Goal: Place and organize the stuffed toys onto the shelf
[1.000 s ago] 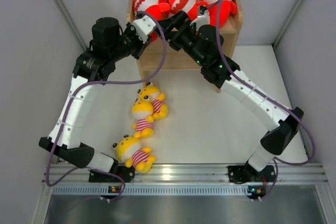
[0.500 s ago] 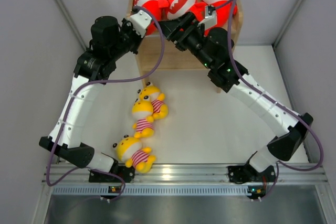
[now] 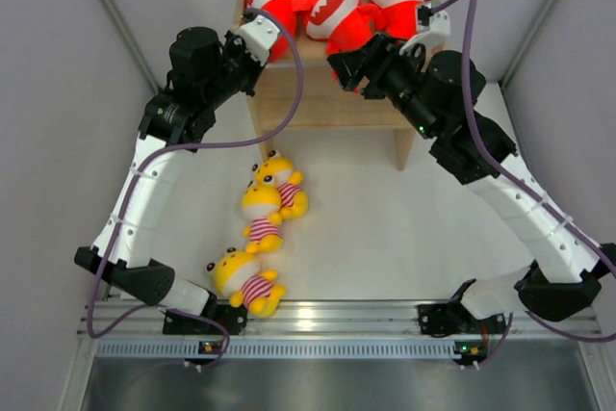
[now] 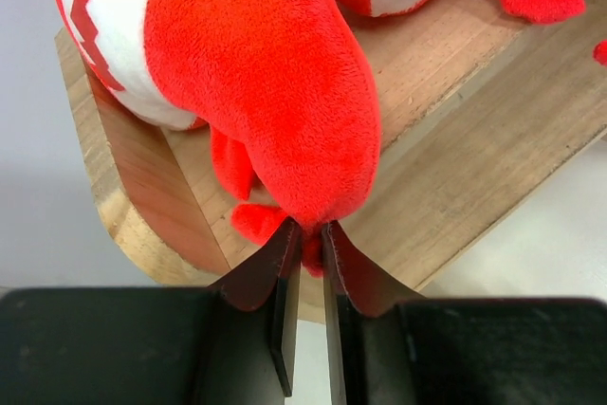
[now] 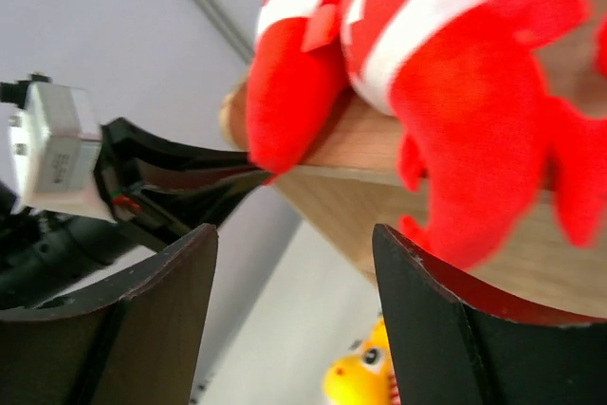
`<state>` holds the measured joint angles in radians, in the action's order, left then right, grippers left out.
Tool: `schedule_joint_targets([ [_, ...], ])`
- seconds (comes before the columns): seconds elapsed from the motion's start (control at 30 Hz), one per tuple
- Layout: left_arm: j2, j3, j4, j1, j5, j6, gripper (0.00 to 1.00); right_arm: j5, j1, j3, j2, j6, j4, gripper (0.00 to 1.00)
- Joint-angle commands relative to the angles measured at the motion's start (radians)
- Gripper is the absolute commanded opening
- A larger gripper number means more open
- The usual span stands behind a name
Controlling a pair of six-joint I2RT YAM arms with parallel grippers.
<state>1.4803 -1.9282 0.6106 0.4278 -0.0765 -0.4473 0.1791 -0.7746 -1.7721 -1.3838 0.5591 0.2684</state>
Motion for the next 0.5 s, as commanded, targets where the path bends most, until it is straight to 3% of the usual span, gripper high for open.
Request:
schedule_joint_targets([
  [0.0, -0.006, -0.014, -0.071, -0.003, -0.025, 0.022, 0.2, 0.216, 0.006, 0.017, 0.072, -0.152, 0.139, 0.66],
  [0.1, -0.012, -0.011, -0.069, -0.003, -0.028, 0.025, 0.21, 0.298, 0.008, 0.048, 0.089, -0.189, 0.141, 0.66],
  [0.37, -0.031, 0.008, -0.069, -0.003, -0.032, 0.03, 0.22, 0.328, 0.012, 0.019, 0.011, -0.199, 0.086, 0.63],
  [0.47, -0.038, 0.017, -0.069, -0.003, -0.042, 0.03, 0.22, 0.384, 0.015, 0.075, 0.02, -0.17, -0.01, 0.54],
])
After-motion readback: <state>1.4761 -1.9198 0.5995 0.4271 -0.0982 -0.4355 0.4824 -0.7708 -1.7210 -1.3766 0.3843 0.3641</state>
